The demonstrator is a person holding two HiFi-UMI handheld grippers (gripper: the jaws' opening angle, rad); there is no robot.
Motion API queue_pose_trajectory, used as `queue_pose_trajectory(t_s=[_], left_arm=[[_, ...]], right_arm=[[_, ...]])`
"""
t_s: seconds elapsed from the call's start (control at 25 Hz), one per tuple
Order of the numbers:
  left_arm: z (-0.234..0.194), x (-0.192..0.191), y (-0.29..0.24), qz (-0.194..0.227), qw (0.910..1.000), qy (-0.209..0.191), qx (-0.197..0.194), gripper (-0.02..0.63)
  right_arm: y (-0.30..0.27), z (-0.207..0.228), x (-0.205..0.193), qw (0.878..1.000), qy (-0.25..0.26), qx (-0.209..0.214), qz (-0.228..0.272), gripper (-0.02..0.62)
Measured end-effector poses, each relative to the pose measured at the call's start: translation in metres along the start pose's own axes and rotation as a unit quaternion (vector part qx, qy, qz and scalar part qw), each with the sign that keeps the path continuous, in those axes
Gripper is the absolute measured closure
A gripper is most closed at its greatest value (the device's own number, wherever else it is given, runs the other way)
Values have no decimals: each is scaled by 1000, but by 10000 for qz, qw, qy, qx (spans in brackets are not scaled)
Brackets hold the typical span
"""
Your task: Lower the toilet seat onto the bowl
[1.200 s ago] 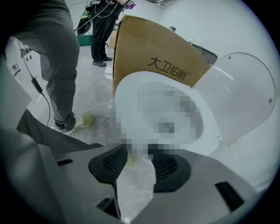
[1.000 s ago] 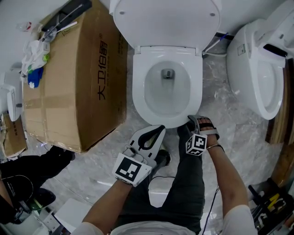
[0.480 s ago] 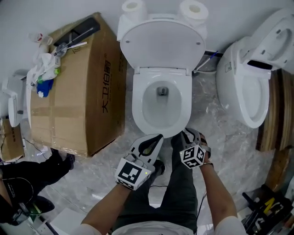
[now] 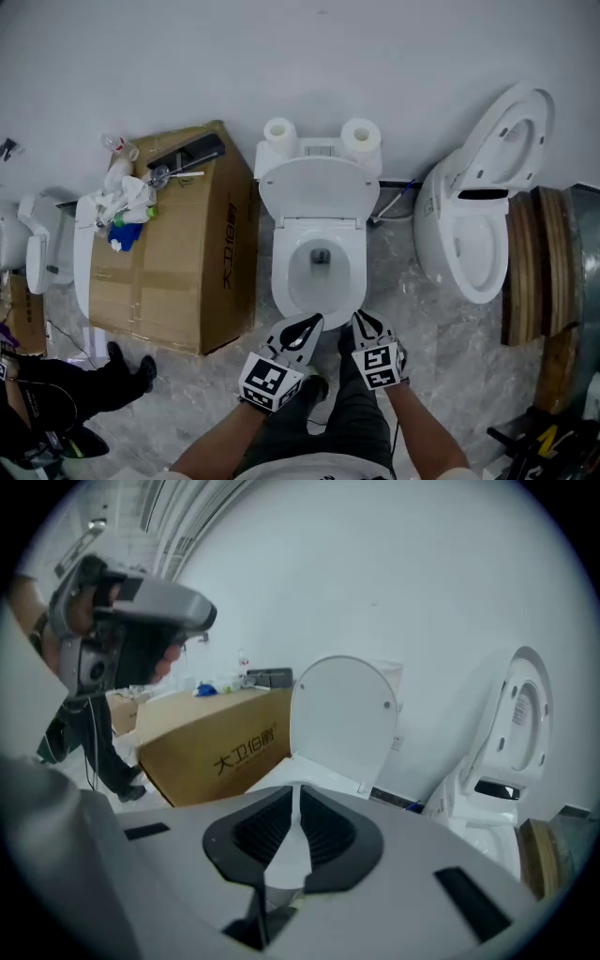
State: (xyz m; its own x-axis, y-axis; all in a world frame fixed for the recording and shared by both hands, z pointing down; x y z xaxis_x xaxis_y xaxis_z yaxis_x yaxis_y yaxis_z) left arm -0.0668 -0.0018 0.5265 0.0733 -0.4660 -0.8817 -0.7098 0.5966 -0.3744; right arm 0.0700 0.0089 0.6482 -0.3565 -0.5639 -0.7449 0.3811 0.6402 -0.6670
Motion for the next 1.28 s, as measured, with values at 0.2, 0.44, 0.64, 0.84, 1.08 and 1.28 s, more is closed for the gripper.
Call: queue_pose_trajectory(t_s=[0.2, 0.44, 0.64, 0.84, 1.08, 1.28], left_arm=[[14, 52, 22, 261, 9996, -51, 22, 597], [26, 99, 46, 564, 9983, -51, 152, 597], [37, 144, 61, 752, 9968, -105, 248, 597], [45, 192, 69, 986, 9949, -129, 194, 597], [50, 229, 84, 1123, 9933, -214, 197, 597], [48, 253, 94, 1203, 9924, -188, 185, 597]], right_arm=[[57, 0, 76, 9977, -106, -69, 666, 558], [105, 0, 147, 9912, -128, -189, 1308, 558], [146, 1, 195, 9844, -177, -310, 1723, 558], [175, 8, 241, 9758, -398, -344, 2124, 562], [206, 4, 286, 9667, -442, -201, 2512, 569], [227, 2, 323, 9581, -256, -183, 2845, 574]])
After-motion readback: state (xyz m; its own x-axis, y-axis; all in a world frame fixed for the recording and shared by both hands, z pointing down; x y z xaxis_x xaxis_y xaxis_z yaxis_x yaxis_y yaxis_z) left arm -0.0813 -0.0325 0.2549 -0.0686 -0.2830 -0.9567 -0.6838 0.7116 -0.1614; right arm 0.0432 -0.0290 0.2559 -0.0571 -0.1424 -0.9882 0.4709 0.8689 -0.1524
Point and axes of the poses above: the fingertips, and each gripper's own axes: y backward along the fingers, z to its right, x out of its top, the point moved 5 cm from there along y, backward along the fingers, and after that the axes turned 1 degree about -z, right-handed, at the moved point
